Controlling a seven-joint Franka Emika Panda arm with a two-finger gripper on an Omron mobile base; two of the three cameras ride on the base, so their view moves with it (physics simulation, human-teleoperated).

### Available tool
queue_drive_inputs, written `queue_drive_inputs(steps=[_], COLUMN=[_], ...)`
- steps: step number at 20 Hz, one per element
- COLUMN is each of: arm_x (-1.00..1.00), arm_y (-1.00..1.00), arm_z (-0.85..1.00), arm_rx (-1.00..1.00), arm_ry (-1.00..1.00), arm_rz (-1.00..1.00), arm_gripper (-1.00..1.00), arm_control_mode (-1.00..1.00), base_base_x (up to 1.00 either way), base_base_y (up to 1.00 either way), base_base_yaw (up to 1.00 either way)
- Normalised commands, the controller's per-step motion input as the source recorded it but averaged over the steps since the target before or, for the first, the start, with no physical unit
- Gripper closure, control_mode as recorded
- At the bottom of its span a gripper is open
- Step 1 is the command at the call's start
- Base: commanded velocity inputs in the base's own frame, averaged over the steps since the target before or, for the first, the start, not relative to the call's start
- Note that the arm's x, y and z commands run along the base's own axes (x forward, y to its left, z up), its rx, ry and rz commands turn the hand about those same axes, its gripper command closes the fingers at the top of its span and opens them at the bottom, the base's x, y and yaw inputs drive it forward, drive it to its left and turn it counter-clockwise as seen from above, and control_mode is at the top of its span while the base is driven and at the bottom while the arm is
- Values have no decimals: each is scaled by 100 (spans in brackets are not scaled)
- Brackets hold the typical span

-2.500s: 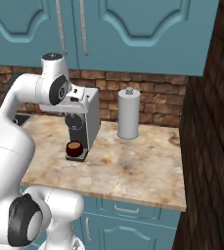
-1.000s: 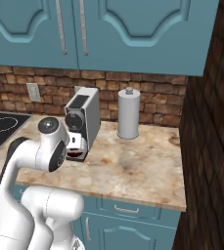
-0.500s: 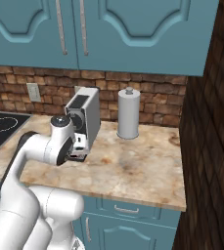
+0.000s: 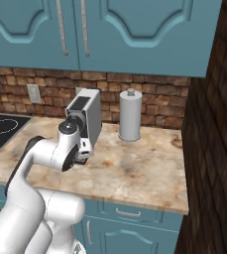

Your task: Pick up the brewed coffee from the coffee machine and place it next to the breakfast plate on the dining counter.

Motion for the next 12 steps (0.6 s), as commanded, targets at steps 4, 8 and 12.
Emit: queue_drive_inputs(steps=[4,8,12], arm_x=[17,29,29], arm_y=[0,0,0], arm_z=[-18,-15,-16], arm_rx=[0,0,0], arm_ry=[-10,-5,0], arm_rz=[5,2,1], arm_gripper=[-100,-100,-100], arm_control_mode=[-100,-100,-100], base_base_x=[0,0,0], base_base_y=[0,0,0], base_base_yaw=[0,0,0])
